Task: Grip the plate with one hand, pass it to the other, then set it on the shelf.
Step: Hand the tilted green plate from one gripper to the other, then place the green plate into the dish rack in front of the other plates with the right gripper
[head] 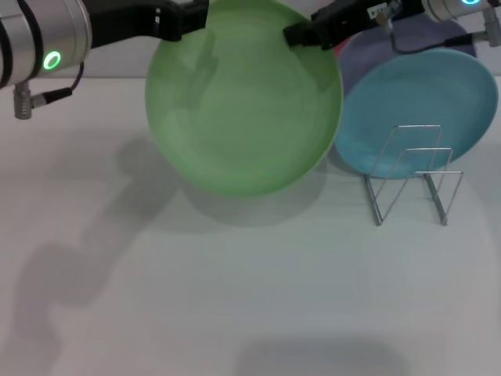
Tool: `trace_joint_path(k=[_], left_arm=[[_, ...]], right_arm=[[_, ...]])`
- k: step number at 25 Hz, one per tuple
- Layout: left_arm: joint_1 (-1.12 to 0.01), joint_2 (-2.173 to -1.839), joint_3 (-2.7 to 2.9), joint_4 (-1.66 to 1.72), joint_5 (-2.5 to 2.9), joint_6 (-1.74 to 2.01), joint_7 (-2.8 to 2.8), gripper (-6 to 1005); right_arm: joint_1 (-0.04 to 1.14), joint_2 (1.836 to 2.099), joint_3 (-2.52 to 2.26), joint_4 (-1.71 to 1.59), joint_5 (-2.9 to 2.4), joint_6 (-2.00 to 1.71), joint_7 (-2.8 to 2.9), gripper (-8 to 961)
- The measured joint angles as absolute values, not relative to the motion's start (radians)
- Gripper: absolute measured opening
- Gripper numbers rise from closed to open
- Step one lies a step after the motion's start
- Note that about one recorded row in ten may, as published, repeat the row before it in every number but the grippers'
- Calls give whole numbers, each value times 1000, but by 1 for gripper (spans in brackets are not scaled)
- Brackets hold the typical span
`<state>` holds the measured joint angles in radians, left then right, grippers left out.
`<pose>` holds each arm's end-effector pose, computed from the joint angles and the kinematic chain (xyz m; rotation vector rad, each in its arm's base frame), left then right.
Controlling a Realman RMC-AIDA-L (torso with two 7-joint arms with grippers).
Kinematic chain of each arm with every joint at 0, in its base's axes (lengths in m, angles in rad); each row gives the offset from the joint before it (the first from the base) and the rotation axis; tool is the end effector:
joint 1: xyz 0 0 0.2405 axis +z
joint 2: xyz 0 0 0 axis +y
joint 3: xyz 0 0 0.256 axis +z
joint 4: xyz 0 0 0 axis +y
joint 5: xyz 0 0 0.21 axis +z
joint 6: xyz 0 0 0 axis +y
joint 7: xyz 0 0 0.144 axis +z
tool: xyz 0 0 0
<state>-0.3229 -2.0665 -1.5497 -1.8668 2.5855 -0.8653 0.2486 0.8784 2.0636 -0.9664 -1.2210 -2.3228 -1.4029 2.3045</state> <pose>-0.0846 0.3616 0.0617 -2.1283 -0.6082 -0.4300 0.0830 0.4330 0.0566 -2.6067 0.6395 0.2550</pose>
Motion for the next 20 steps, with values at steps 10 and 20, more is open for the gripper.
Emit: trace_joint_path(k=[10, 20], left_arm=[[-153, -2065, -1462, -1849, 2593, -427, 360, 773], [-116, -2066, -1376, -1653, 2588, -197, 359, 846]], right_arm=[[809, 2036, -948, -1541, -2414, -1591, 2219, 67], [826, 2042, -925, -1794, -2604, -1774, 1947, 65]])
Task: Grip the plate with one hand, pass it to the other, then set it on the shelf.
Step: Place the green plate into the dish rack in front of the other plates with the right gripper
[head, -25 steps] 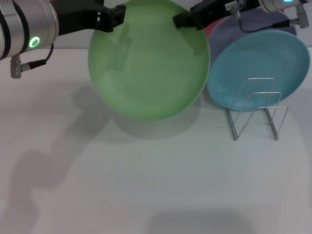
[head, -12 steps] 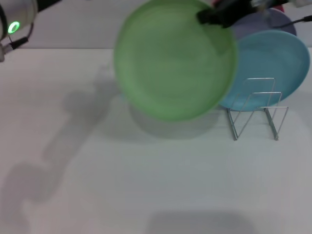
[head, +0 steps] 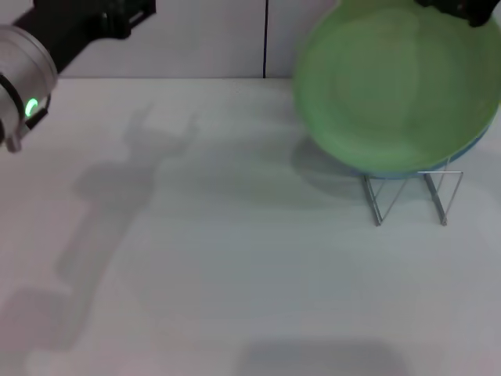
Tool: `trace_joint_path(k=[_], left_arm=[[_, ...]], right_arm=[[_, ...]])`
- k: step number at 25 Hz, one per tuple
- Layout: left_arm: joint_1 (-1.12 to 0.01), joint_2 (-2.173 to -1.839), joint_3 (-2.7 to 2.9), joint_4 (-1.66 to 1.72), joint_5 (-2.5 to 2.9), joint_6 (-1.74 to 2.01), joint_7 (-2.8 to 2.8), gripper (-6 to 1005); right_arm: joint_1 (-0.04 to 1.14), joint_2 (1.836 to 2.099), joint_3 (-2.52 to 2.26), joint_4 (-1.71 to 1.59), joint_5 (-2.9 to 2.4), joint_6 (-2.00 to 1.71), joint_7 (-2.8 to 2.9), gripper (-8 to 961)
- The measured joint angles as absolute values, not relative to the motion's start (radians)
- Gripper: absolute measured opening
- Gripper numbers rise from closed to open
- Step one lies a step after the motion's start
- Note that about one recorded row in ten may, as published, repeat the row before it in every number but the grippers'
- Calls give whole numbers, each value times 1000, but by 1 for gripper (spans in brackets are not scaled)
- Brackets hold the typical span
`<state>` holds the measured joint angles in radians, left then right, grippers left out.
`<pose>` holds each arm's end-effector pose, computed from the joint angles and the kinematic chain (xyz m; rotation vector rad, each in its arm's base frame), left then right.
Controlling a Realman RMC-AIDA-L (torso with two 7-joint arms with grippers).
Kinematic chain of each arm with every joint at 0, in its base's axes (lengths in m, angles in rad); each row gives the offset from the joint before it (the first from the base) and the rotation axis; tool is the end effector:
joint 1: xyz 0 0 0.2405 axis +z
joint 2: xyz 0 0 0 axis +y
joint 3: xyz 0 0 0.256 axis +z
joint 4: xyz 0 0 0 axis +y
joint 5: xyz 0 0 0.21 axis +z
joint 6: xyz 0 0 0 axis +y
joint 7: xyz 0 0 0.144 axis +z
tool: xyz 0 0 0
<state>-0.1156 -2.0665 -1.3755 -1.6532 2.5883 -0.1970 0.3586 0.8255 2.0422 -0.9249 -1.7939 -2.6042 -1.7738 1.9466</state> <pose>-0.1407 0.3611 0.0483 -1.8571 -0.4790 -0.5949 0.0706 0.3799 0.1464 -2.4461 -0.1099 -0.2928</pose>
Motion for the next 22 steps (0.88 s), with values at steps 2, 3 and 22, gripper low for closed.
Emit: trace_joint_path(k=[2, 3, 22], left_arm=[[-118, -2068, -1366, -1634, 2587, -182, 355, 846], [-121, -2069, -1352, -1609, 2585, -162, 346, 846], [-174, -2069, -1328, -1522, 2585, -139, 301, 845]], right_arm=[[826, 2045, -931, -1809, -2621, -1775, 1930, 65], [827, 2050, -942, -1829, -2644, -1775, 1891, 65], [806, 2053, -942, -1819, -2661, -1742, 1693, 65]])
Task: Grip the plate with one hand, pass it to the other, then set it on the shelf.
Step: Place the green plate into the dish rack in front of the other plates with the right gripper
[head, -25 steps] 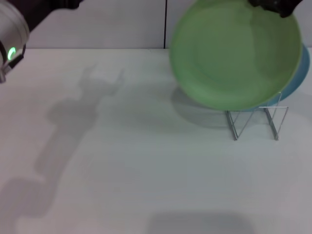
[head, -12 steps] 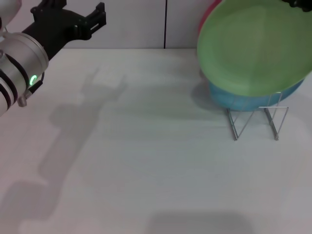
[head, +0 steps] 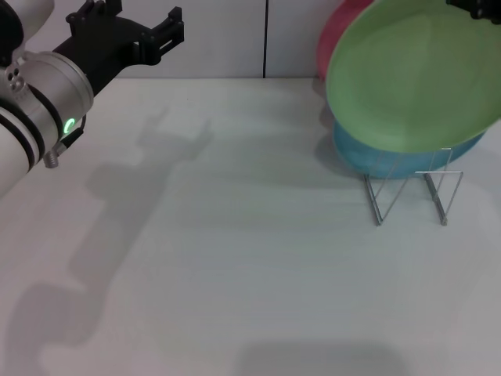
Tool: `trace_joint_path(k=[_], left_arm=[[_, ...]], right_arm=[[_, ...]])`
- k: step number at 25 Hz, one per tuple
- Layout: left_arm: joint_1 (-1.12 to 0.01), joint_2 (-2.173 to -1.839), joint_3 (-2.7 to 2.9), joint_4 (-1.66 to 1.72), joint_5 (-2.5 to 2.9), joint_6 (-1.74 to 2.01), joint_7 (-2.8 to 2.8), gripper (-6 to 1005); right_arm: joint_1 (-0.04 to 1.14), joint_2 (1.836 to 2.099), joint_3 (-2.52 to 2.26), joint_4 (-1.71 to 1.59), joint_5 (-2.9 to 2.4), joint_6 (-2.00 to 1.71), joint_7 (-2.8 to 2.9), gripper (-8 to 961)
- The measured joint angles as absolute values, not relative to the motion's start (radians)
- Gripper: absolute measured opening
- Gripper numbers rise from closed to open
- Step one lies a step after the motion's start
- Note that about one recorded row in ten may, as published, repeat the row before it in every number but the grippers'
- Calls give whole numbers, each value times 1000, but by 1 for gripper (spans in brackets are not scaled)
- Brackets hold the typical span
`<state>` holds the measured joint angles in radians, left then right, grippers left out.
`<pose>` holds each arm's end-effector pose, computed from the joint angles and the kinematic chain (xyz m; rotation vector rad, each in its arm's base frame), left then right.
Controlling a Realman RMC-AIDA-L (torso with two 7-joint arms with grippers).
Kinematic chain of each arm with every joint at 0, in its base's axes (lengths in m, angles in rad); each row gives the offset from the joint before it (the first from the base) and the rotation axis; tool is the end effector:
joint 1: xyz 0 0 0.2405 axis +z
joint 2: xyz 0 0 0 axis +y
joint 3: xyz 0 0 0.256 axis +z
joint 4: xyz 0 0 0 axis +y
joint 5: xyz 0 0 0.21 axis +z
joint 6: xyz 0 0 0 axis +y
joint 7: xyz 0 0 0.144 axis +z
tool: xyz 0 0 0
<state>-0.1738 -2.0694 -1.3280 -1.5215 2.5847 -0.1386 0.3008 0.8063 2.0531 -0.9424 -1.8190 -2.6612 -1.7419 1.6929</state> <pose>-0.1479 0.3697 0.0186 -1.8986 -0.5471 -0.6039 0.0757 0.3809 0.1491 -2.3790 -0.4025 -0.4542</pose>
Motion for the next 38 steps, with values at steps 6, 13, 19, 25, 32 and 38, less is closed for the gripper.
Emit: trace_joint_path(k=[6, 13, 19, 25, 32, 38], left_arm=[[-180, -2069, -1330, -1515, 2585, -102, 302, 845], [-180, -2068, -1340, -1487, 2587, -44, 307, 845], [-177, -2068, -1341, -1466, 2585, -7, 304, 844], [-181, -2068, -1341, -1460, 2585, -7, 304, 844], [-184, -2068, -1341, -1459, 2585, -9, 303, 844], [-190, -2068, -1334, -1459, 2585, -14, 302, 846]], right_arm=[[793, 2061, -948, -1816, -2663, -1741, 1693, 66], [765, 2070, -972, -1826, -2670, -1748, 1693, 65], [751, 2074, -990, -1826, -2690, -1740, 1693, 65], [740, 2074, -990, -1820, -2692, -1731, 1693, 66], [720, 2077, -999, -1820, -2693, -1727, 1681, 65], [713, 2080, -1008, -1823, -2735, -1732, 1726, 71]])
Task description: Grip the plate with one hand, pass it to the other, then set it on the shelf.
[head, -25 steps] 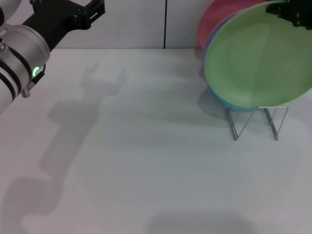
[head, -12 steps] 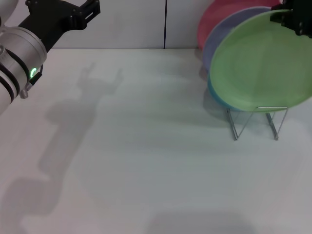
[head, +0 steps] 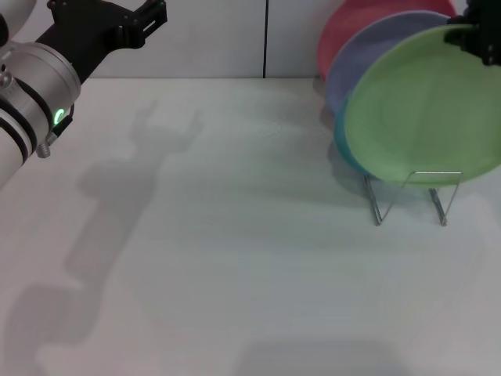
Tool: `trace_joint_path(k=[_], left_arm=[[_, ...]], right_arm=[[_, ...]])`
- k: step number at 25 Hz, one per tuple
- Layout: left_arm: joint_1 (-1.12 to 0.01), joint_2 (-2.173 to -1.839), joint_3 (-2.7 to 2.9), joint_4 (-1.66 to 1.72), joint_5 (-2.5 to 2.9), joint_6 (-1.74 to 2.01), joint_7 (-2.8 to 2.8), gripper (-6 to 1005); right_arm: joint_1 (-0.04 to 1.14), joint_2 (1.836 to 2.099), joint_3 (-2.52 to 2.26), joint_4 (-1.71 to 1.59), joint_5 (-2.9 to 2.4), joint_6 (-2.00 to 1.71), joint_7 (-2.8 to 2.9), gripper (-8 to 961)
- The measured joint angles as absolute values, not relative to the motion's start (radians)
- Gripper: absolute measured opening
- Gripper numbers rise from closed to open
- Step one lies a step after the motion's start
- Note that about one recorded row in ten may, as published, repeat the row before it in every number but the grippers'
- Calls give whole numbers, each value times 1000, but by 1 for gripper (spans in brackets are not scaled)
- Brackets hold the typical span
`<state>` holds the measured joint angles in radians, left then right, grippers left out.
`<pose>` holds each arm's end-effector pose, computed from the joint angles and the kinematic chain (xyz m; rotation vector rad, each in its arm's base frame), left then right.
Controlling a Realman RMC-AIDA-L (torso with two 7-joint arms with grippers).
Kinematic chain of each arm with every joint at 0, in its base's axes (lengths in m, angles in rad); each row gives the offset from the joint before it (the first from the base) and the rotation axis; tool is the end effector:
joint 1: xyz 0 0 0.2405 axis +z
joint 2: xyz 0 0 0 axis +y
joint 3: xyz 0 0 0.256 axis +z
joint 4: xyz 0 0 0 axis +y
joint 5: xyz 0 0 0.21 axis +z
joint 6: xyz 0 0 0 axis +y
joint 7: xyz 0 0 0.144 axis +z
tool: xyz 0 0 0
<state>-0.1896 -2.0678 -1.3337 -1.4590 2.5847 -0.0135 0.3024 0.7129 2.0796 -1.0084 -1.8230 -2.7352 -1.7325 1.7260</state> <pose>-0.1530 0.3771 0.0254 -1.8252 -0.5070 -0.6471 0.1086 0.3722 0.1348 -2.4080 -0.2782 -0.5614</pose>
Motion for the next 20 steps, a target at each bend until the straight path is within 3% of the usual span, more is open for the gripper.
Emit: trace_joint_path(k=[9, 12, 17, 20], left_arm=[[-212, -2069, -1331, -1444, 2585, -15, 302, 844], [-222, -2069, -1330, -1437, 2585, -16, 302, 844], [-228, -2069, -1329, -1428, 2585, -19, 302, 846], [-226, -2068, -1328, -1424, 2588, -13, 308, 845]], right_arm=[[703, 2083, -1049, -1844, -2761, -1825, 1786, 93], [702, 2085, -1057, -1875, -2770, -1854, 1813, 292], [722, 2081, -997, -1997, -2632, -1949, 1917, 515], [741, 2075, -835, -2064, -2460, -1940, 2022, 544]])
